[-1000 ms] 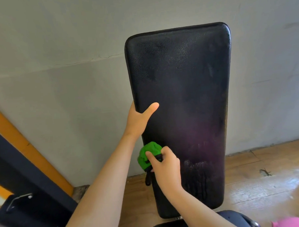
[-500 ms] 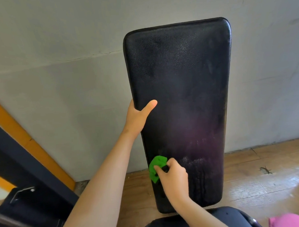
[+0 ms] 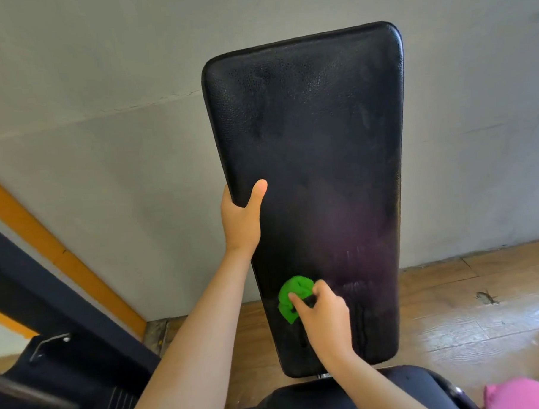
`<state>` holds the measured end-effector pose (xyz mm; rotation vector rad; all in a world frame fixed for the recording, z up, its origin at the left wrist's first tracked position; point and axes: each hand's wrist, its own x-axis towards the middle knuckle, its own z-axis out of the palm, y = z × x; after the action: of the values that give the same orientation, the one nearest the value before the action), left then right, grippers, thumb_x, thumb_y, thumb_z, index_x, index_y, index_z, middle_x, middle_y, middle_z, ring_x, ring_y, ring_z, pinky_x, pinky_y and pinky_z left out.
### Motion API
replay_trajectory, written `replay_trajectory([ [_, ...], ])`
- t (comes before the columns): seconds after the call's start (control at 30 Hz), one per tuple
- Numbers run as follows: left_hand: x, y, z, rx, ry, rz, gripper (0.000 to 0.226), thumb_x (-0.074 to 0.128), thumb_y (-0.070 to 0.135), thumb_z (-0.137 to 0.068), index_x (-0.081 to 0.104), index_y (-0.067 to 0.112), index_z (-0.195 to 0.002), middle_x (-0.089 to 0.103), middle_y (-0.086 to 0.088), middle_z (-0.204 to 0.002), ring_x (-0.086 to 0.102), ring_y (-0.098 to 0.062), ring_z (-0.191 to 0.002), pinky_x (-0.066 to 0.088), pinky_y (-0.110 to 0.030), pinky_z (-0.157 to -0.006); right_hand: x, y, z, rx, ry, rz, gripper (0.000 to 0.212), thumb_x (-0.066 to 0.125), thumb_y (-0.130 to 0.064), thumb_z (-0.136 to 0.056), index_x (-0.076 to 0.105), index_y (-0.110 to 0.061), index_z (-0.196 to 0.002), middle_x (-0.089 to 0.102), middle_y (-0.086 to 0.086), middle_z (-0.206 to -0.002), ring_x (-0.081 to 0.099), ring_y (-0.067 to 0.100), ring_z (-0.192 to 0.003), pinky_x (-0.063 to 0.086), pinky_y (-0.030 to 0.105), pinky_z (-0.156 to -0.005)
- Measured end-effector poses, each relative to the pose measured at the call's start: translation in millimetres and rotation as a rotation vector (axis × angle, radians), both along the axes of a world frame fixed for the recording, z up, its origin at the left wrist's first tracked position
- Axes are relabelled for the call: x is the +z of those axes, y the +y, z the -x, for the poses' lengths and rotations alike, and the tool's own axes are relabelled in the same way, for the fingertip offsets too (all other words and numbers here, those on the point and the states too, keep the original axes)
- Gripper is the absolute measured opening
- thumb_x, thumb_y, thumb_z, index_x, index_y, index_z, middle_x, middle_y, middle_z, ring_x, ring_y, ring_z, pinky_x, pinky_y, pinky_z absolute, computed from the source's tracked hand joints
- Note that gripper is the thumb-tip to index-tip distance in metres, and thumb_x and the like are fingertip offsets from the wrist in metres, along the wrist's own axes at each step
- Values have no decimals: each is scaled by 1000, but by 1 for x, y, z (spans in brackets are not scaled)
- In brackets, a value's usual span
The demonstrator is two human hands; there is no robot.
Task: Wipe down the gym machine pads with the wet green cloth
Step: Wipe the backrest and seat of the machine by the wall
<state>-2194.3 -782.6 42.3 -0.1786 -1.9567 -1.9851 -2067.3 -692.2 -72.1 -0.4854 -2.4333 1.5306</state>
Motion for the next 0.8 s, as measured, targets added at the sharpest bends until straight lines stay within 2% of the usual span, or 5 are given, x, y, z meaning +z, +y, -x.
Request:
replay_trajectory([
  [0.1, -4, 2, 0, 63, 39, 56, 42, 61, 36, -90, 53, 21, -129, 60, 10, -120, 58, 2, -104, 47, -6, -82, -10, 10, -9, -41, -58, 56, 24, 73, -33, -85, 55, -18, -81, 65, -5, -73, 63, 7, -65, 56, 35, -65],
  [0.33, -6, 4, 0, 114, 63, 68, 36, 60, 38, -91, 55, 22, -123, 62, 8, -116, 59, 0, -104, 50, -11, -83, 80, 24, 32, -124, 317, 121, 35, 73, -31, -84, 47, -12, -73, 59, -2, -66, 56, 11, -57, 47, 22, -51],
  [0.57, -5, 6, -2, 171, 58, 137, 43, 55, 35, -94, 49, 18, -134, 54, 11, -121, 53, 5, -100, 41, 2, -75, 18, 35, 4, 21, 38, 58, 24, 73, -32, -85, 55, -16, -82, 66, -6, -77, 65, 6, -68, 54, 21, -60],
  [0.67, -5, 8, -4, 205, 56, 164, 46, 53, 37, -95, 47, 18, -136, 51, 12, -123, 48, 1, -109, 38, 5, -75, 11, 38, -4, 3, 20, 164, 26, 73, -29, -85, 53, -15, -78, 64, -2, -72, 64, 14, -65, 57, 36, -62],
  [0.8, -3, 9, -6, 228, 73, 176, 56, 50, 47, -90, 49, 16, -136, 55, 7, -127, 48, -4, -115, 38, 4, -82, 57, 58, 17, -84, 230, 251, 30, 73, -30, -85, 52, -10, -76, 64, 4, -73, 66, 25, -69, 58, 44, -62],
])
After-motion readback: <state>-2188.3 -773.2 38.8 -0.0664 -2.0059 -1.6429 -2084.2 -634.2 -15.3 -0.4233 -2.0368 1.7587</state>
